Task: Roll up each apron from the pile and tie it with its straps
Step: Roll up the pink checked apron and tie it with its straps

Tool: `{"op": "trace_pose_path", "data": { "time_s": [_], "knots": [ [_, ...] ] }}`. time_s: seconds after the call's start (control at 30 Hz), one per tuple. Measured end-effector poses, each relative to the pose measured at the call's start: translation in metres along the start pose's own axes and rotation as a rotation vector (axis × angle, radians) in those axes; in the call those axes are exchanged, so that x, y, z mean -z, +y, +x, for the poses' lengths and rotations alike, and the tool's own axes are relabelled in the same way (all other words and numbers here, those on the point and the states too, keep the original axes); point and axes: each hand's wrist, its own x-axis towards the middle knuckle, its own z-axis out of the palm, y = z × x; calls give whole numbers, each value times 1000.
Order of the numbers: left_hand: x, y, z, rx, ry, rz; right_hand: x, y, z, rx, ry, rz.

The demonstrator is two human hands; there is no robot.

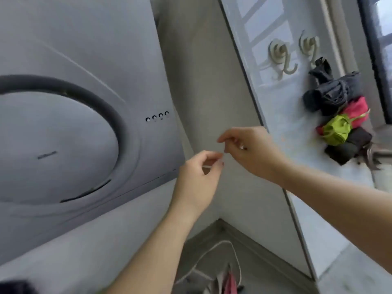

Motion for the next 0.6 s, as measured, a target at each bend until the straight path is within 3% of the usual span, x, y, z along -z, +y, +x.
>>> {"op": "trace_pose_path", "data": {
  "time_s": [0.23,0.4,0.6],
  "knots": [
    [79,-86,-131,191,119,188,-115,-81,-94,-37,-334,204],
    [127,-183,-243,457,170,291,-211,-115,-176,-115,-699,224],
    [170,-276,-355,783,-28,447,-303,-128,-260,-316,-1098,134]
  ]
}}
